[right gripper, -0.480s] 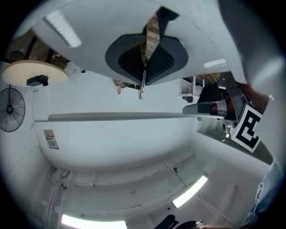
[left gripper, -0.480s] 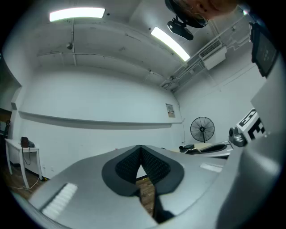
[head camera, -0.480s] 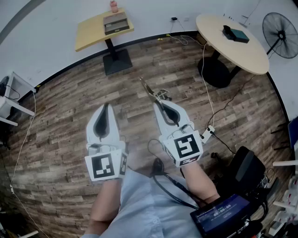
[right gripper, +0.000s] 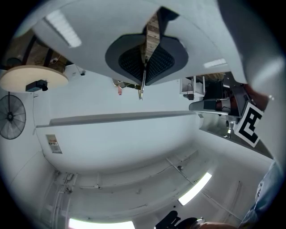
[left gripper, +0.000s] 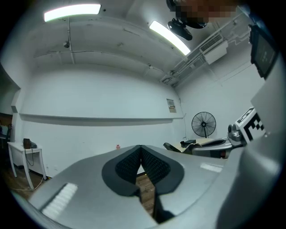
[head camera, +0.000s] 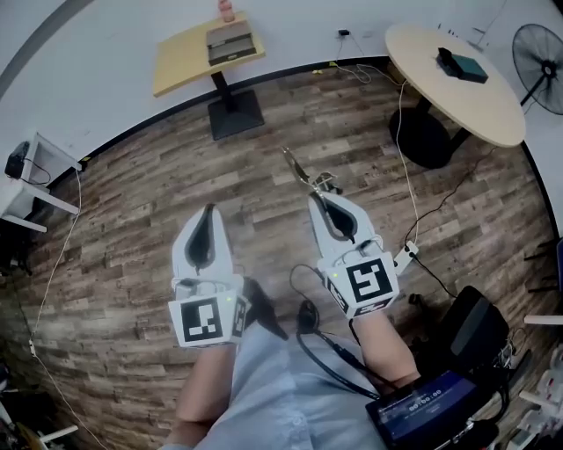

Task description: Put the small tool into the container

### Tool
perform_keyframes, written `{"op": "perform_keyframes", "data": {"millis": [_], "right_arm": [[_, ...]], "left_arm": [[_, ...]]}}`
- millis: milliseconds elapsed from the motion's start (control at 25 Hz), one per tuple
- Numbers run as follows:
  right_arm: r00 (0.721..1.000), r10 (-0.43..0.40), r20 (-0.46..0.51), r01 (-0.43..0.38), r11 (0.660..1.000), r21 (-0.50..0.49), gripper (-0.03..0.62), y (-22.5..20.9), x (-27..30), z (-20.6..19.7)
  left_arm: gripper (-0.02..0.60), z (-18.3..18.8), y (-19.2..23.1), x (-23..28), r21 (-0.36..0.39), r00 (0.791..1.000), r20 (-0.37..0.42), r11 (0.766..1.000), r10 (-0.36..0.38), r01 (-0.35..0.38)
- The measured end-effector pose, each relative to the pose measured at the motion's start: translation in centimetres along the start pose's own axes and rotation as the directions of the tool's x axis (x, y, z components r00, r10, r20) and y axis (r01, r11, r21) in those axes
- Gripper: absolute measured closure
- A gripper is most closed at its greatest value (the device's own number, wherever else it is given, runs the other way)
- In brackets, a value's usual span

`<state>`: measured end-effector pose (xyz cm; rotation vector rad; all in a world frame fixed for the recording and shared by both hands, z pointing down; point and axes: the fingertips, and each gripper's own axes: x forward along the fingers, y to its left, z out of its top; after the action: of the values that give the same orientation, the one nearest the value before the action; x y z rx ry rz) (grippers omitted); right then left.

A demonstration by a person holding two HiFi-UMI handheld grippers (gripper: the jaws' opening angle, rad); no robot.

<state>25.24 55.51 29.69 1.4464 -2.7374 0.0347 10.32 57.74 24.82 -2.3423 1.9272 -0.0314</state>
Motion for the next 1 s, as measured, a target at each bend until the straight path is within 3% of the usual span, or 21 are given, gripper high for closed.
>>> {"op": "perform_keyframes", "data": {"millis": [280,520,720,1000], "right_arm": [[0.999,-0.013,-0.051,0.014,1.000,0.020,0.586,-1.6,4.6,-2.1],[0.996,0.002,-0.092,0.001,0.999,0.032,0.586,-2.2,12.9,-3.4],[0.993,-0.010,-0.116,0.012,1.000,0.019,0.586,-3.5,21.4,-2.8],[0.995,-0.057,-0.086,0.055,0.998,-0.019,0.586,-4.5,31.9,0.1]], "left_arm": [[0.572,-3.0,3.0,3.6,-0.026,0.999,-0.048,1.000,0.011,-0.012],[0.572,-6.2,9.1,10.4,-0.063,0.997,-0.076,0.998,0.018,-0.022],[0.572,-5.9,14.6,17.4,-0.015,0.999,-0.047,1.000,0.012,-0.013],[0.572,-5.1,20.0,26.0,0.014,0.998,-0.008,0.998,-0.063,0.063]]}}
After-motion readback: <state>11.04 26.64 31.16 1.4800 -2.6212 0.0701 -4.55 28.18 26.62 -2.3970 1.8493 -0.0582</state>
